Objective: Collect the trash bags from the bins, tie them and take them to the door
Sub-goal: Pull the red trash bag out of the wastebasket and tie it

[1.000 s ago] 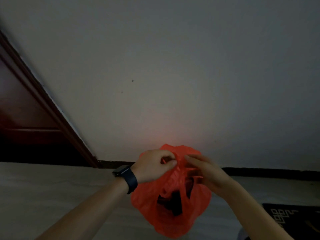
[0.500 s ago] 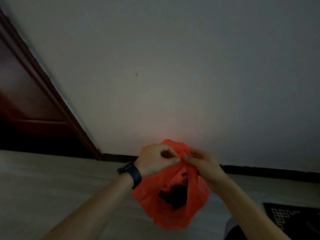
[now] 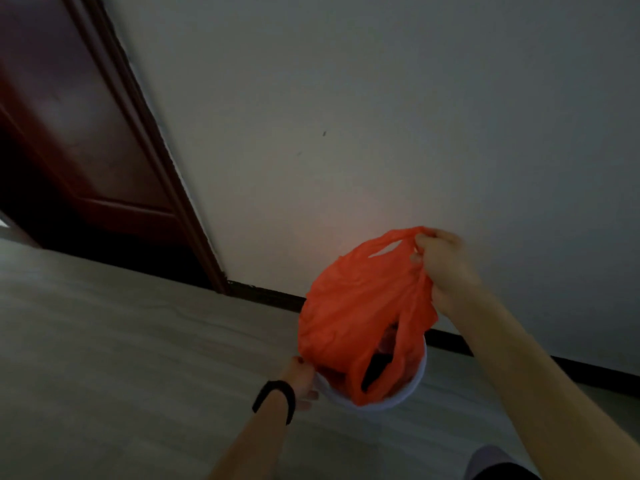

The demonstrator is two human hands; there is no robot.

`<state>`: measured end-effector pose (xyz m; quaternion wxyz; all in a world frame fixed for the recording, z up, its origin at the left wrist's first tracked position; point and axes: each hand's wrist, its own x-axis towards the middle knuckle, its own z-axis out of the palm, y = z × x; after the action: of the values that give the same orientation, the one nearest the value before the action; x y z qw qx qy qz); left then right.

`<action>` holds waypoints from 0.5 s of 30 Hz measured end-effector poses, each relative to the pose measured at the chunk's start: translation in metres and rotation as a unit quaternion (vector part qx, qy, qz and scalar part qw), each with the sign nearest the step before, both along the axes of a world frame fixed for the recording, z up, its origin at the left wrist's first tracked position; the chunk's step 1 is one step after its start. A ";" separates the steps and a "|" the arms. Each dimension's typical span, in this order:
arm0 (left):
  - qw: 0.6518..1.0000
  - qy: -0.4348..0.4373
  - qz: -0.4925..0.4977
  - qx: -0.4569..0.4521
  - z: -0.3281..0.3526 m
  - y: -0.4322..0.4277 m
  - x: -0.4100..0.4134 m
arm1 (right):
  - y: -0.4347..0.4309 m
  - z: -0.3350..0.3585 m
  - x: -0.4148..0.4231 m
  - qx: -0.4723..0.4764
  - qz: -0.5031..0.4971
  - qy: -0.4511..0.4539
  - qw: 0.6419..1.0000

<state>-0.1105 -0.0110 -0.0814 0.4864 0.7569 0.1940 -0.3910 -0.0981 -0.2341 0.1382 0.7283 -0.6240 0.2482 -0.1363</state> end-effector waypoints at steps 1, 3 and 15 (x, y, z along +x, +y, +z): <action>1.000 0.007 0.021 -0.020 -0.009 -0.005 -0.004 | 0.003 0.002 0.003 -0.002 -0.008 -0.001 1.000; 0.997 -0.001 0.068 -0.045 -0.022 -0.011 -0.009 | 0.006 0.005 0.010 -0.002 -0.023 0.001 1.000; 0.998 -0.042 0.030 0.027 -0.002 -0.010 0.000 | -0.049 0.070 0.005 -0.112 -0.112 -0.058 0.986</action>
<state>-0.1106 -0.0208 -0.0833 0.4849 0.7794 0.2068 -0.3385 -0.0930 -0.2833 0.2080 0.6474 -0.6608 0.2573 -0.2793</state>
